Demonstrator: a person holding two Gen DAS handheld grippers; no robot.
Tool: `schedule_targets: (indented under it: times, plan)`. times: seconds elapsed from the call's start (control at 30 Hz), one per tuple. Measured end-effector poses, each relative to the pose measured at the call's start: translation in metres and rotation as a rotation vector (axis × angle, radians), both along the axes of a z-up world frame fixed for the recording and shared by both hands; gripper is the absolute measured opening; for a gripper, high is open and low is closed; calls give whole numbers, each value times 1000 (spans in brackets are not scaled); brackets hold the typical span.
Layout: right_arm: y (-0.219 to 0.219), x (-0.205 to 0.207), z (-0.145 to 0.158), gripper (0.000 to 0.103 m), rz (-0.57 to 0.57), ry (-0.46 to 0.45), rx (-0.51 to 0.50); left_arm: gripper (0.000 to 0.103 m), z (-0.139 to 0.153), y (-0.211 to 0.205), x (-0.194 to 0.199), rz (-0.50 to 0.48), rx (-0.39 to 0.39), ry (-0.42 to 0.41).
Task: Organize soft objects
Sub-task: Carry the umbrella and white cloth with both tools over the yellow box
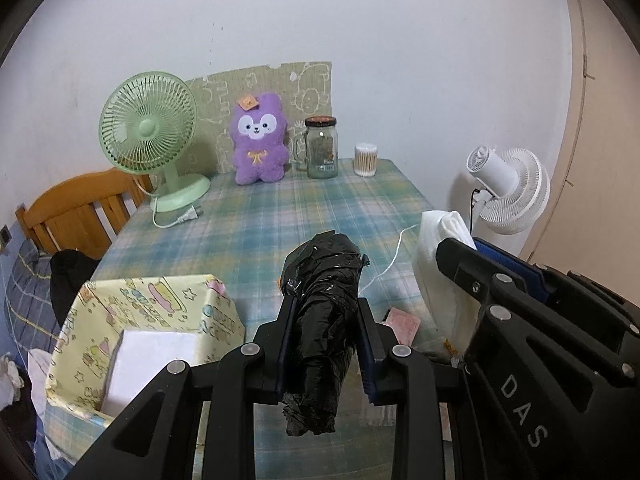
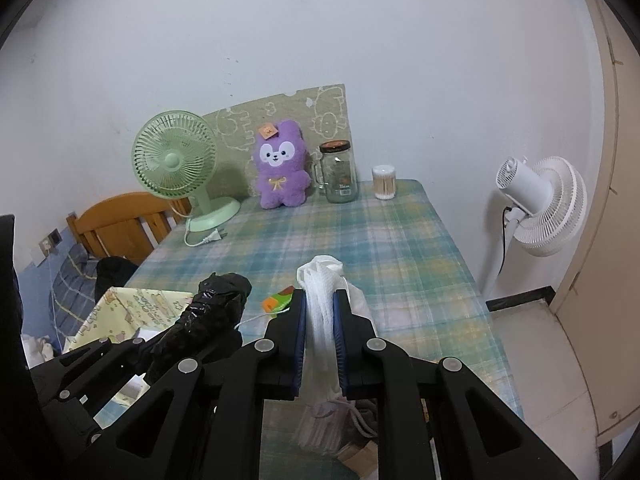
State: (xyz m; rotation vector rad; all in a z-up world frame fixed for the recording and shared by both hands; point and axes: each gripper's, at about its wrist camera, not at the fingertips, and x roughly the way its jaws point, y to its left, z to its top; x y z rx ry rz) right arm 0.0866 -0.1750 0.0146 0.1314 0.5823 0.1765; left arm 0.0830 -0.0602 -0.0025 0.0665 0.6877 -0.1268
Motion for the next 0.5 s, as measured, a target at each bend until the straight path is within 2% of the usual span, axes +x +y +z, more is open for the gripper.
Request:
schedule_targets:
  times: [0.5]
  plan:
    - [35,-10,24,16,-6,-30,-46,27,21,32,-7,-14,-1,-45]
